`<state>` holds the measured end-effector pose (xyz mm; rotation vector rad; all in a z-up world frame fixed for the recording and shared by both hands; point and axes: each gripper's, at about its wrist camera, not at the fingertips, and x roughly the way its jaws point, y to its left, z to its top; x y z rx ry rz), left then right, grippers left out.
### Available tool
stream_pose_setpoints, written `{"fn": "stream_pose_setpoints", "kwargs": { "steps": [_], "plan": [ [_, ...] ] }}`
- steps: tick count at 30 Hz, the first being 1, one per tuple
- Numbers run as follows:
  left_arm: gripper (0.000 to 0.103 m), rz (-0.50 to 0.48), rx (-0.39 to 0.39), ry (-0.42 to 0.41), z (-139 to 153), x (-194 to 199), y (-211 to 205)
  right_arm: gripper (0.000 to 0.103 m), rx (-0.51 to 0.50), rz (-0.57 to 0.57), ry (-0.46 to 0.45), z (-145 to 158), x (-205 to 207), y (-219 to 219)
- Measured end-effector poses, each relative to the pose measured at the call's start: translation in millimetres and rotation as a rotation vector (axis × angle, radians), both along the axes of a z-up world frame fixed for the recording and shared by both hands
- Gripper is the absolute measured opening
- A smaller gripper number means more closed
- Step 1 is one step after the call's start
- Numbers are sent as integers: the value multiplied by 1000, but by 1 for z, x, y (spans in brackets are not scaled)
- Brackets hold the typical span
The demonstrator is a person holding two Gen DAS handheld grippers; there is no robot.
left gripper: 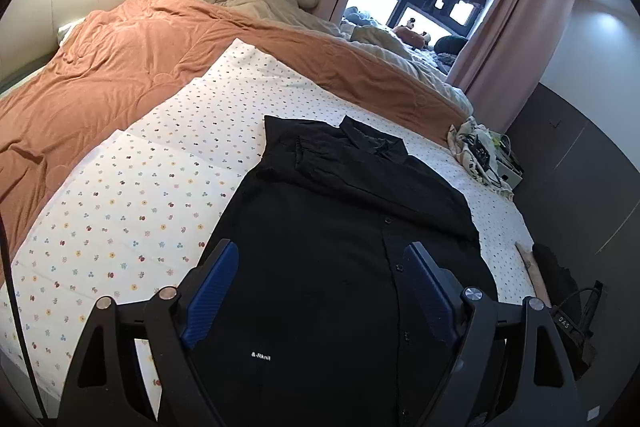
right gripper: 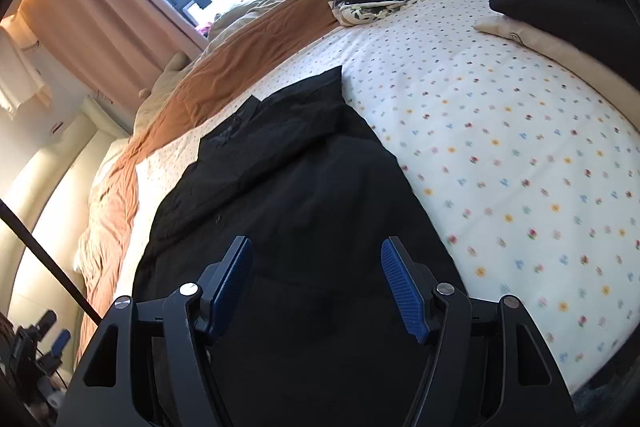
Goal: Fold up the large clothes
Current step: 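Release the shirt with the right tool and lift both tools away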
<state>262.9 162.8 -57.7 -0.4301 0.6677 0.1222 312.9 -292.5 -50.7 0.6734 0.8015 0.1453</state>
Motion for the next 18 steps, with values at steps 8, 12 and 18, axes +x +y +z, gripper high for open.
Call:
{"fn": "stream_pose_setpoints", "kwargs": {
  "steps": [8,12,18],
  "plan": [
    [86,44,1,-54,15,-64,4,65,-40,-56,-142,26,-73,-41],
    [86,91,7,-80,17,-95,12,65,-54,-62,-151,35,-105,-55],
    [86,88,36,-66,8,-127,9,65,-74,17,-109,37,-135,-67]
  ]
}}
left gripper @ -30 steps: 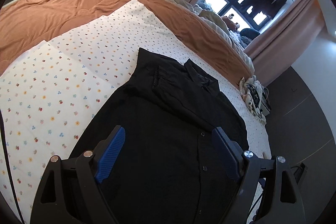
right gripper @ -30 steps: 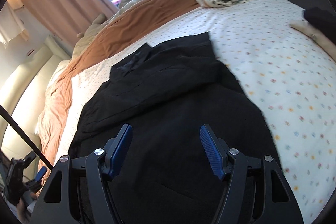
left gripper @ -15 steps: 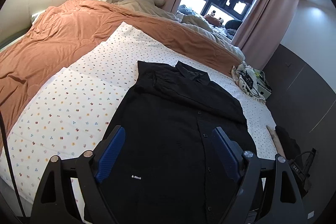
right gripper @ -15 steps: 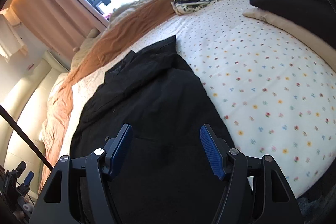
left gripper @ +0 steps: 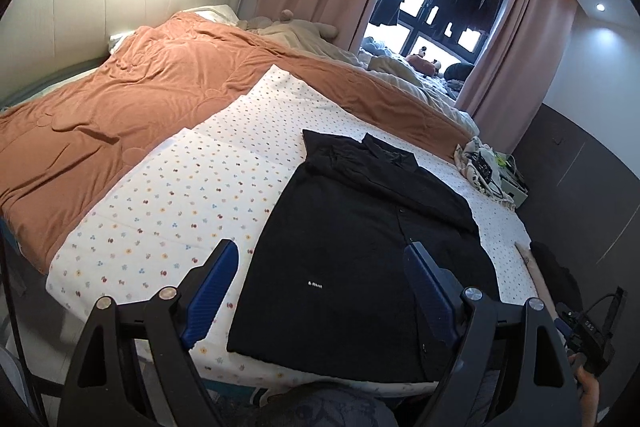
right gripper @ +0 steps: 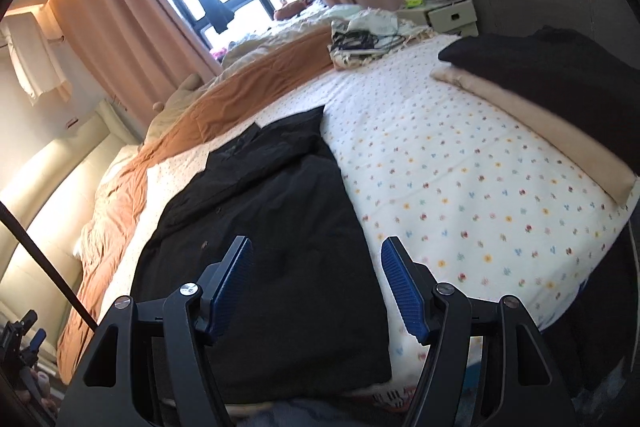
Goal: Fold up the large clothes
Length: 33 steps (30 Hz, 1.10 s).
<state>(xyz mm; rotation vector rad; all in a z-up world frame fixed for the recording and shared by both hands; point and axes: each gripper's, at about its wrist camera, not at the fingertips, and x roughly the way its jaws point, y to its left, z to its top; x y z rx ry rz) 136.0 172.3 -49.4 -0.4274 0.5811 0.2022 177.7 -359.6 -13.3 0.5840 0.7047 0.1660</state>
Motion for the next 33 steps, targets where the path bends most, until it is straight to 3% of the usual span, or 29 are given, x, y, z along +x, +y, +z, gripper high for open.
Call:
{"fn": "stream_pose_setpoints", "kwargs": {
  "steps": [7,14,16,20,30,33],
  "plan": [
    [86,-45,5,31,-18,-27,-6,65,-37,65,47,-1,-20,-5],
    [86,-36,-2,52,-41,-53,-2,65,-12,74,83,-14,-40,-3],
    [86,-26,-16,40,-45,-61,0,65,20,83,122,-25,-42,-1],
    [86,-27,-47,73,-60,-66,7,85,97,78,157,-41,-41,0],
    [86,-17,-115,117,-89,-60,24,86,286,102,223,-81,-19,9],
    [86,-26,-164,129,-99,-54,29,86,392,100,208,-93,-12,2]
  ]
}}
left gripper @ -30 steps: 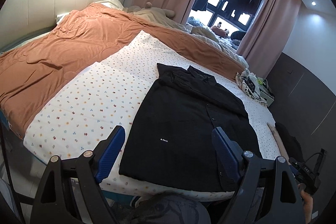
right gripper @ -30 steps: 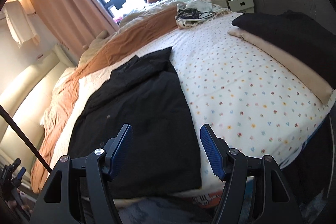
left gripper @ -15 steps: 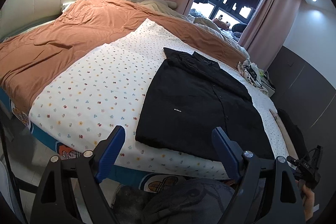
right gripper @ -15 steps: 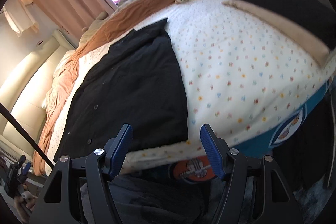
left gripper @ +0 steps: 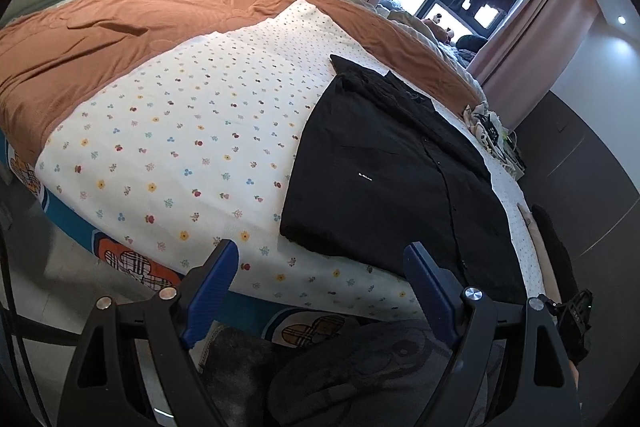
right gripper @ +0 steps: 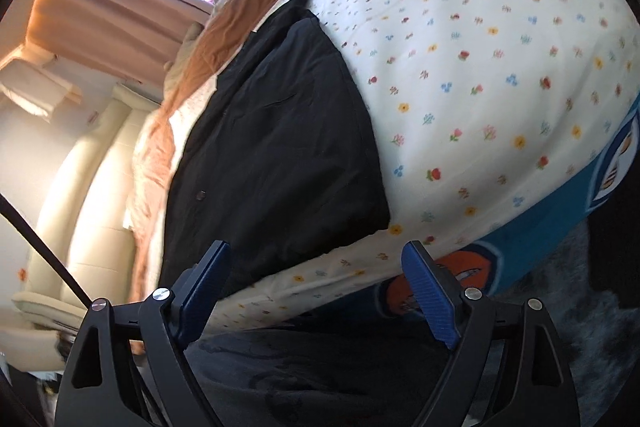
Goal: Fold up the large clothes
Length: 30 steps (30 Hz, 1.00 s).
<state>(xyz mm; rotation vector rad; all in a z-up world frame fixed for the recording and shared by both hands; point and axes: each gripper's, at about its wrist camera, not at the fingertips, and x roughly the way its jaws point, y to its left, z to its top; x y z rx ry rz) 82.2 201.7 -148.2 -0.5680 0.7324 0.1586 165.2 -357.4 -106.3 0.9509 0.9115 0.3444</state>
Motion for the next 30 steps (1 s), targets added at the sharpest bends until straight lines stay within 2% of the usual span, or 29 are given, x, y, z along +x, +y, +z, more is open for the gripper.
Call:
{"fn": "stream_pose_setpoints", "kwargs": {
  "steps": [6,8,13,14,15,17,20,23,26,30],
  "plan": [
    [86,-9,-92,2,-15,15,10,86,49,-56,24,-24,11,-14],
    [84,-6,-142,-2,-20,22,15,76,68,-54,19,-26,15,-15],
    [72,25,-254,45,-39,42,31,75,43,-43,35,-19,19,-7],
    [69,25,-276,55,-43,47,34,65,51,-29,23,-14,20,-5],
    [67,25,-285,60,-45,51,35,64,47,-17,24,-12,22,-2],
    [67,29,-306,69,-51,57,37,63,27,18,31,-10,27,6],
    [67,40,-360,71,-61,62,38,62,62,21,43,-21,32,7],
    [67,31,-399,71,-62,66,38,62,112,3,11,-25,37,7],
    [67,10,-490,65,-67,71,38,61,154,-10,-32,-25,42,10],
    [67,-19,-536,60,-70,79,33,61,180,-44,-58,-27,48,12]
  ]
}}
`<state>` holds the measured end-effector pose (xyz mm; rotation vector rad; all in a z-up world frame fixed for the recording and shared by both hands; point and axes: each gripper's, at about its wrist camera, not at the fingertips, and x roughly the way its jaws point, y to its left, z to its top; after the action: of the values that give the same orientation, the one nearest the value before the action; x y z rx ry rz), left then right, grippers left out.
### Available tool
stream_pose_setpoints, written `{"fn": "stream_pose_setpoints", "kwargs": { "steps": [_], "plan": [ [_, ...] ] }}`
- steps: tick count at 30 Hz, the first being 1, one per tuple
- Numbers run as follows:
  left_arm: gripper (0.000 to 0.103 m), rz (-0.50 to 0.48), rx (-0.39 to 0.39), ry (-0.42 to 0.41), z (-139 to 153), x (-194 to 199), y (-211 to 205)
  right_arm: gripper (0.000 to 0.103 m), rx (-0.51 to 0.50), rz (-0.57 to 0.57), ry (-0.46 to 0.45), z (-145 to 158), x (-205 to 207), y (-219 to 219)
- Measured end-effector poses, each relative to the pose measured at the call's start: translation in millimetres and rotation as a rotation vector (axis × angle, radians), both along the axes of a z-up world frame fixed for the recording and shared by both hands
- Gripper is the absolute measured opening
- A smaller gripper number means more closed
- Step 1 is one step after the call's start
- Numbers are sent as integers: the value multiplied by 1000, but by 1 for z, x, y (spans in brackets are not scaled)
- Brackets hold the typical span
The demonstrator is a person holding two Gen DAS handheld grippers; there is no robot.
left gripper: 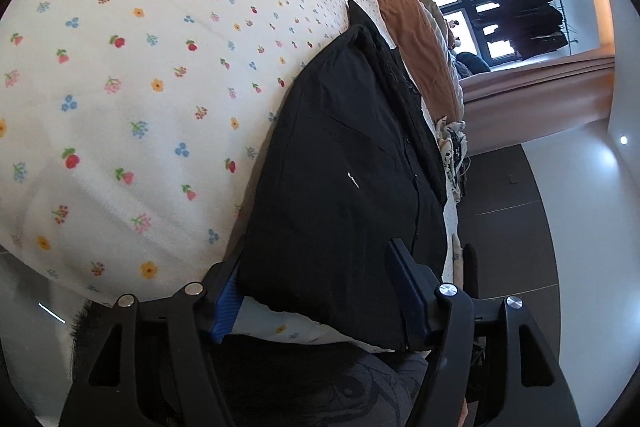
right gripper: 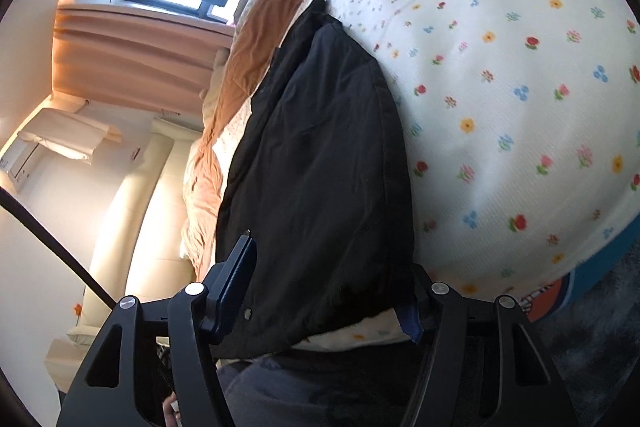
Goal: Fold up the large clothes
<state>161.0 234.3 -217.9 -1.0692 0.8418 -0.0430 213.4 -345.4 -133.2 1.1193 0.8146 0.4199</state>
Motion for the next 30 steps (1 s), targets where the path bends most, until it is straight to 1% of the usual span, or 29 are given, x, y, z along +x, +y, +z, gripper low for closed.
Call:
{"fn": "stream_pose_setpoints", "kwargs": {
  "steps": [2,4,6,7,8,9,10,11,12,13,14,16,20,22,27,30],
  "plan": [
    [67,1,-2,1,-1,4,-3,61,3,-9,-3,-3,1,1],
    [67,19,8,6,-2,5,-3,61,-13,-22,16,-5,2,3],
    [64,50,5,12,-3,6,-2,49,-38,-64,69,-12,3,3],
    [59,66,15,22,-3,5,-2,39,-31,-85,89,-13,1,1],
    [52,81,26,33,-2,5,-1,34,-16,-107,104,-16,-1,-1],
    [49,100,36,45,-2,3,1,32,-9,-132,113,-17,-2,-3],
    [41,114,42,54,-2,1,2,26,-22,-143,117,-15,-4,-3],
    [28,125,50,67,-3,-2,3,19,-43,-150,122,-13,-6,-3],
    [24,133,60,80,-4,-4,4,17,-53,-155,121,-12,-8,-2],
    [18,132,54,80,-5,-7,5,11,-50,-158,120,-11,-10,-2],
    [16,132,38,72,-6,-9,7,6,-42,-157,118,-8,-10,-1],
    [14,146,24,45,0,-16,9,3,-7,-164,103,-4,-16,-2],
    [12,140,85,-11,29,-22,-2,2,-35,-164,17,29,-27,-1],
    [12,139,101,-41,45,-28,-5,2,-33,-161,-16,39,-33,-1],
    [12,148,98,-114,77,-53,-6,2,-28,-154,-80,68,-60,-4],
    [12,151,83,-163,96,-70,-8,2,-25,-148,-112,76,-79,-15]
  ]
}}
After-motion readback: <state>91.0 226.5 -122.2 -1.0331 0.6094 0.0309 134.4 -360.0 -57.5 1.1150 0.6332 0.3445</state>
